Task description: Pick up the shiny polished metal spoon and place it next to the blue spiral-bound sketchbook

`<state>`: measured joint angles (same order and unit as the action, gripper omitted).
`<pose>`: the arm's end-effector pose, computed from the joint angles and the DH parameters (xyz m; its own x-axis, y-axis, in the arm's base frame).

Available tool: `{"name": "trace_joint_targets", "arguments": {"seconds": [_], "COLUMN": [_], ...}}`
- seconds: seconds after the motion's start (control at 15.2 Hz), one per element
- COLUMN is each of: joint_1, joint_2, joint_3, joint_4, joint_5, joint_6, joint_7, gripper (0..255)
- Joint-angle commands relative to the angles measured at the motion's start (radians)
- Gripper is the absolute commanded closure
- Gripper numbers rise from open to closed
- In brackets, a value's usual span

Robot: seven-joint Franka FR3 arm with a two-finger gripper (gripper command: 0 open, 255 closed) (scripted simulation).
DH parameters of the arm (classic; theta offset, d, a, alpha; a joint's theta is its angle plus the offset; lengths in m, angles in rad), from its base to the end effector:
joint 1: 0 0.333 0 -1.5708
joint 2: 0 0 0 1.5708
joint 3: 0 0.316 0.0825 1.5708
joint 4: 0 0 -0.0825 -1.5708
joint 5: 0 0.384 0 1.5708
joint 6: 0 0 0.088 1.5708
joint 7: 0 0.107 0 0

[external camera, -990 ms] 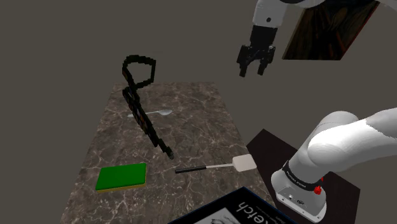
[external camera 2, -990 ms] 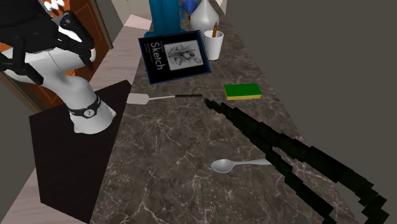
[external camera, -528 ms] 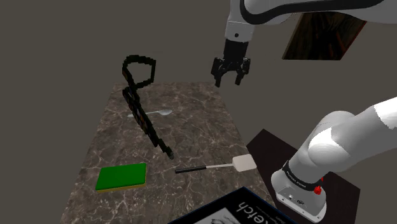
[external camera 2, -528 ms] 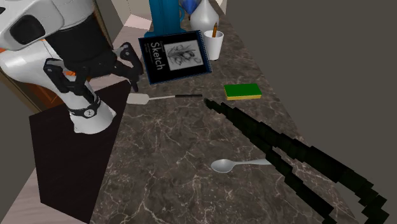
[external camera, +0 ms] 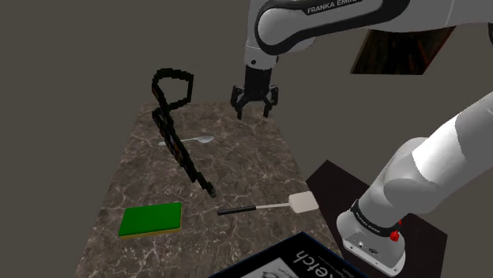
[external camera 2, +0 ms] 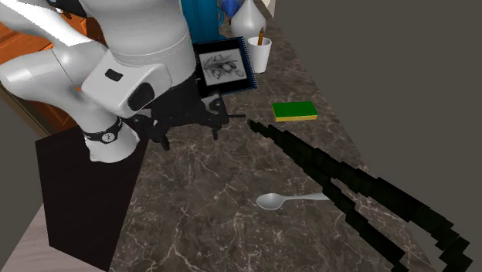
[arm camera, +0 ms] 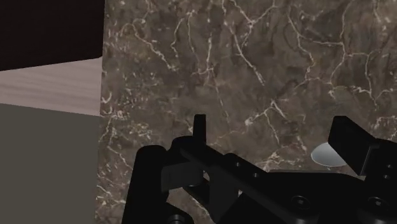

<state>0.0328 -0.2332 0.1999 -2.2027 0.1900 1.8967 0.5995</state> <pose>0.4575 0.1266 0.4717 0.8972 -0.4195 -0.1382 -0.4305 -0.9005 -0.0611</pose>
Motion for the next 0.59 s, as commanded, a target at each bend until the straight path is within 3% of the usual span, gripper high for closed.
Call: {"name": "trace_joint_targets", "arguments": {"seconds": [0.0, 0.53], "joint_1": [0.005, 0.041], "joint_2": [0.071, 0.376], "joint_3": [0.021, 0.066], "joint_4": [0.042, 0.25], "joint_5": [-0.006, -0.074], "joint_6": [0.032, 0.133], "joint_7": [0.05, 0.235], "gripper": [0, 0]}}
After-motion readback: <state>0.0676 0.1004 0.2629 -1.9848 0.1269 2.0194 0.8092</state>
